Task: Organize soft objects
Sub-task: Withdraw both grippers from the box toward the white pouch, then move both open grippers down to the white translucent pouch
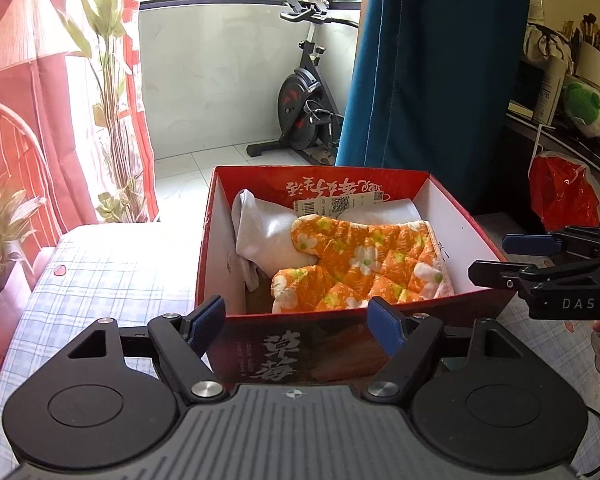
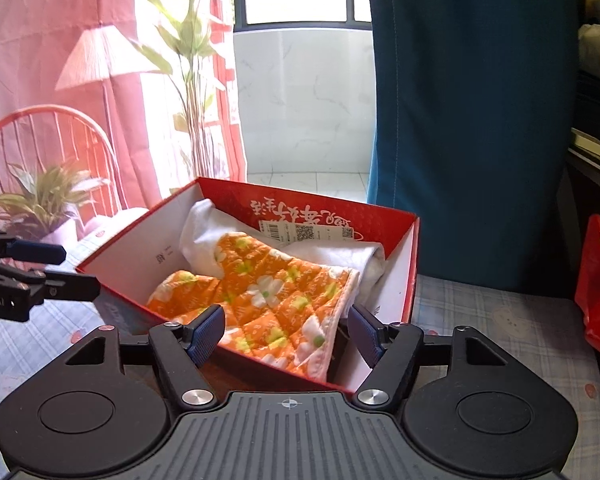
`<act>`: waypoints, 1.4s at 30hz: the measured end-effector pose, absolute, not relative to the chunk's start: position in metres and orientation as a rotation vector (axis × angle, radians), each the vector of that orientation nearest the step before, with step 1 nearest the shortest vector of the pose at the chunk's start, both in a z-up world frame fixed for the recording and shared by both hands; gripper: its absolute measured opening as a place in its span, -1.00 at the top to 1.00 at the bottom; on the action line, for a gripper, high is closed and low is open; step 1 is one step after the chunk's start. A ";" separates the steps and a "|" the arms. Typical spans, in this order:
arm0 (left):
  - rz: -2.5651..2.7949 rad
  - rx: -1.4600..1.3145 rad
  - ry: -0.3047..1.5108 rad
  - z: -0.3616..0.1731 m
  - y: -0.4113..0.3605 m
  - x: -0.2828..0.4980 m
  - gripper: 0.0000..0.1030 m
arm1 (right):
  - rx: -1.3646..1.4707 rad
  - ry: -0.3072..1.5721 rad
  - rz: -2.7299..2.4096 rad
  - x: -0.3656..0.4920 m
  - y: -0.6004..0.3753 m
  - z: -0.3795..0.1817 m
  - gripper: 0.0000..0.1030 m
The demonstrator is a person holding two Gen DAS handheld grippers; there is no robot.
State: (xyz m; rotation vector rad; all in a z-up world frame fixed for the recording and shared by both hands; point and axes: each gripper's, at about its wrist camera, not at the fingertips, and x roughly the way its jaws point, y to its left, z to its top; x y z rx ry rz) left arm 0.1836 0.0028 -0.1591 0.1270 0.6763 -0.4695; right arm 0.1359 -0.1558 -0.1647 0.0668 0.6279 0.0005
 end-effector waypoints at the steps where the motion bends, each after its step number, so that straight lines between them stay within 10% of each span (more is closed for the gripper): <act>1: -0.470 0.125 0.667 -0.159 0.005 0.178 -0.56 | 0.073 0.619 0.002 0.130 -0.155 -0.164 -0.29; 42: -0.456 0.020 0.773 -0.245 0.054 0.104 -0.51 | 0.161 0.672 0.041 0.034 -0.129 -0.246 -0.26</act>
